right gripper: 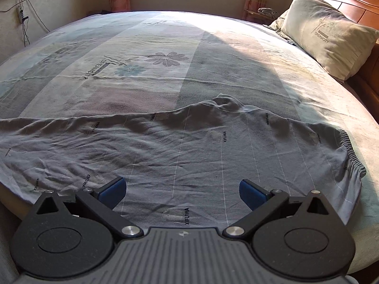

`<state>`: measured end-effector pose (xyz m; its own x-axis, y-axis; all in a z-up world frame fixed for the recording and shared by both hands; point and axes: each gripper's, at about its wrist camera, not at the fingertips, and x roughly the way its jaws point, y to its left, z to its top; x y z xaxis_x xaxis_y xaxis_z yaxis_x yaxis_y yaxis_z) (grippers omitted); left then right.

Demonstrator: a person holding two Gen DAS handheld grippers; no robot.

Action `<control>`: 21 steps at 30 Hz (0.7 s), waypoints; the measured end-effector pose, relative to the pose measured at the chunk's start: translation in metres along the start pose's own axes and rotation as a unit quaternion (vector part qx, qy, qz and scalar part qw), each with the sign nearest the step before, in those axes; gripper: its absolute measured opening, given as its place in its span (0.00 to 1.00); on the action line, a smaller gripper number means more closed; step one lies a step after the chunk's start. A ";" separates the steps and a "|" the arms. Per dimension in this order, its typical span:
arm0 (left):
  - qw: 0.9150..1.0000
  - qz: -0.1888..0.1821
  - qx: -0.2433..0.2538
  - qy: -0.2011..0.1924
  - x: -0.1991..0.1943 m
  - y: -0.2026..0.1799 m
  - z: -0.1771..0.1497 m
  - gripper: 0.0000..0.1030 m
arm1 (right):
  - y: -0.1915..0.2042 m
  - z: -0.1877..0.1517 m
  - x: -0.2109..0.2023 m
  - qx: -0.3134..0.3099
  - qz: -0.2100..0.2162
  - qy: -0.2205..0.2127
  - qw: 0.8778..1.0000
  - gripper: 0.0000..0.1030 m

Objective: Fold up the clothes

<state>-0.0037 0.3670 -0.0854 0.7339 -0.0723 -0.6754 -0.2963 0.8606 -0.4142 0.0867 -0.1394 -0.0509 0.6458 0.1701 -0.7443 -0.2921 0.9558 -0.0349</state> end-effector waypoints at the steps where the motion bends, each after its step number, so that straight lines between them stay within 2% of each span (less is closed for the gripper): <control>1: 1.000 0.004 0.005 0.004 -0.005 -0.002 -0.003 0.99 | -0.001 0.000 0.001 0.003 -0.002 0.000 1.000 1.00; 4: 1.000 0.016 0.019 0.010 -0.024 -0.006 -0.011 0.99 | -0.001 0.002 0.004 0.008 0.002 0.003 1.000 1.00; 7: 1.000 0.018 0.019 0.003 -0.047 -0.007 -0.009 0.99 | 0.012 0.009 0.003 -0.017 0.022 -0.006 1.000 1.00; 12: 1.000 -0.002 -0.004 -0.010 -0.072 0.008 0.017 0.99 | 0.049 0.025 -0.004 -0.063 0.067 -0.032 0.995 1.00; 15: 0.999 -0.030 -0.023 0.001 -0.065 0.016 0.037 0.99 | 0.068 0.031 -0.006 -0.075 0.093 -0.039 0.992 1.00; 18: 0.998 -0.039 -0.034 0.018 -0.043 0.015 0.049 0.99 | 0.086 0.035 -0.009 -0.086 0.115 -0.044 0.989 1.00; 21: 0.995 -0.080 -0.046 0.033 -0.018 0.011 0.051 0.99 | 0.087 0.026 -0.010 -0.093 0.108 -0.032 0.989 1.00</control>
<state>0.0113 0.4036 -0.0467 0.7358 -0.2409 -0.6329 -0.2350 0.7857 -0.5722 0.0736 -0.0514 -0.0291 0.5965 0.3858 -0.7038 -0.5489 0.8359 -0.0070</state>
